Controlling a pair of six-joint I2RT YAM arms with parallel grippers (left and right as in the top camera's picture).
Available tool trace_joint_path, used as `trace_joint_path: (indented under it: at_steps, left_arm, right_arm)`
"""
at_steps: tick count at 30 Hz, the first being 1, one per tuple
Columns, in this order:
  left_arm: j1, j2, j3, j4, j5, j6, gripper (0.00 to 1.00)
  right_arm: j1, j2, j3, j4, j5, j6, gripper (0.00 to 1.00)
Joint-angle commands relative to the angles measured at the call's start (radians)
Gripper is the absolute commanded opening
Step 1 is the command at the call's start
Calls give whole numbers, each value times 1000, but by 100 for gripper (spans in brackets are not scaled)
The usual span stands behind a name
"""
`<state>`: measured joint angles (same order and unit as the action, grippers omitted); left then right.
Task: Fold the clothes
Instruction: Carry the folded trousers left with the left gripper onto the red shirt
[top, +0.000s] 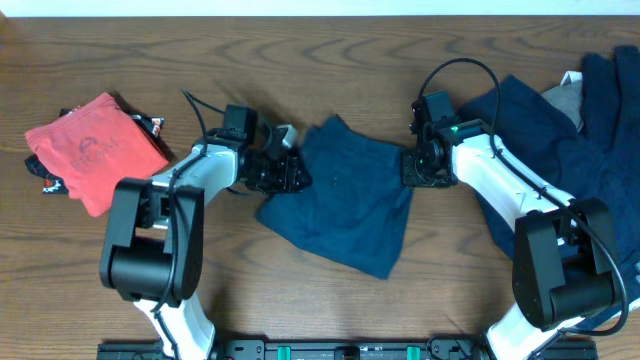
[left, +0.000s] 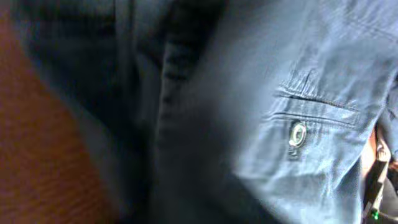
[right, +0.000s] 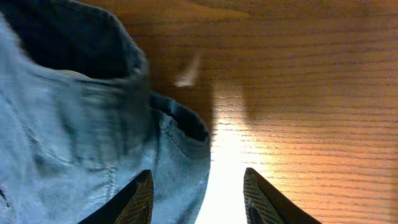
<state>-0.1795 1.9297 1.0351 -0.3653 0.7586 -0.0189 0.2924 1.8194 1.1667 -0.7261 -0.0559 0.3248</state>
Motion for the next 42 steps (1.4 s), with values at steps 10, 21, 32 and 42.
trace_joint_path:
  at_steps: [10, 21, 32, 42]
  left_arm:
    - [133, -130, 80, 2, -171, -118, 6]
    - [530, -415, 161, 74, -469, -140, 6]
    - [821, -348, 160, 37, -555, -142, 37]
    - [868, -348, 160, 38, -512, -287, 98]
  right_arm:
    - [-56, -91, 10, -58, 3, -5, 45]
    - [-122, -277, 10, -90, 3, -27, 45]
    - [-122, -284, 10, -116, 3, -27, 45]
    - [-122, -284, 10, -131, 3, -35, 48]
